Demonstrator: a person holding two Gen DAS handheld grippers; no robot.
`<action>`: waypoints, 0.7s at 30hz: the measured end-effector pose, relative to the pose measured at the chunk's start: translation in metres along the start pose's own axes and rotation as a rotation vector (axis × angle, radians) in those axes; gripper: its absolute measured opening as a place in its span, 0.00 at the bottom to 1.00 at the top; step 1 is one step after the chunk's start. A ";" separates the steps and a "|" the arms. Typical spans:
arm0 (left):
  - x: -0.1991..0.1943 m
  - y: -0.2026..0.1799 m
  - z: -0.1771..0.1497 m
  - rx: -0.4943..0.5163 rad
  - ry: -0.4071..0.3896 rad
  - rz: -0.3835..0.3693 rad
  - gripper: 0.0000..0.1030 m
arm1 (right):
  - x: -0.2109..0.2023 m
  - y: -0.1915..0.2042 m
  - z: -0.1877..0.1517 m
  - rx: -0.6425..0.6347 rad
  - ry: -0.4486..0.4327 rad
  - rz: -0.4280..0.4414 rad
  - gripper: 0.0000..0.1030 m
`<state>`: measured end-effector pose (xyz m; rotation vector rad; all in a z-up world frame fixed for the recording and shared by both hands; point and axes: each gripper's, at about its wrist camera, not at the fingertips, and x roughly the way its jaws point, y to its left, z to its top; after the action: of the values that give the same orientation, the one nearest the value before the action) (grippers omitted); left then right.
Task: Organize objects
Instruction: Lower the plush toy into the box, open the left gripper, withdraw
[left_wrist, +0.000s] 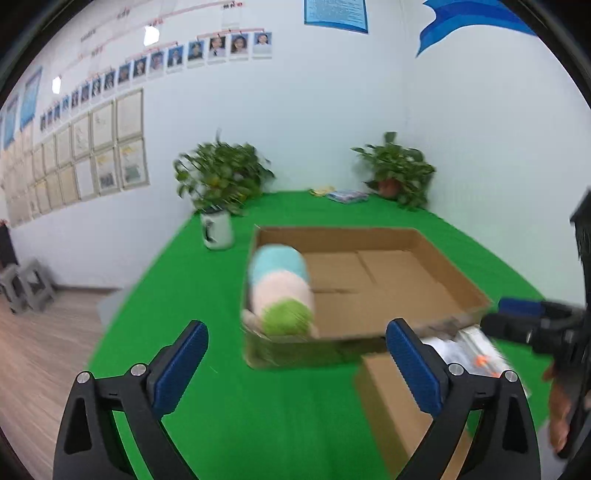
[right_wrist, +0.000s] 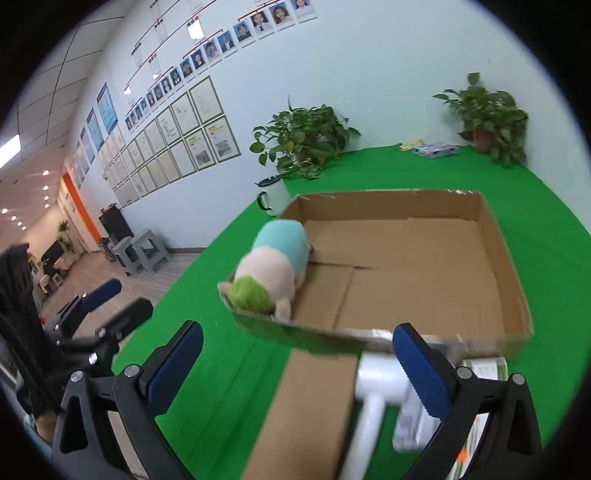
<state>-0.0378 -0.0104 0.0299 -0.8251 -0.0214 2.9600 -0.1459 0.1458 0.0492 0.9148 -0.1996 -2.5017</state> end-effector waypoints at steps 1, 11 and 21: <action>-0.004 -0.006 -0.008 -0.003 0.012 -0.030 0.95 | -0.006 -0.001 -0.013 0.005 -0.001 -0.009 0.99; -0.041 -0.041 -0.021 0.023 0.038 -0.115 0.91 | -0.046 0.012 -0.084 -0.018 0.048 -0.064 0.99; -0.114 -0.059 -0.024 0.043 -0.131 -0.035 0.94 | -0.065 0.034 -0.086 -0.109 -0.050 -0.204 0.99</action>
<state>0.0758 0.0406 0.0697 -0.6186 0.0210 2.9652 -0.0342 0.1486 0.0300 0.8677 0.0151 -2.6937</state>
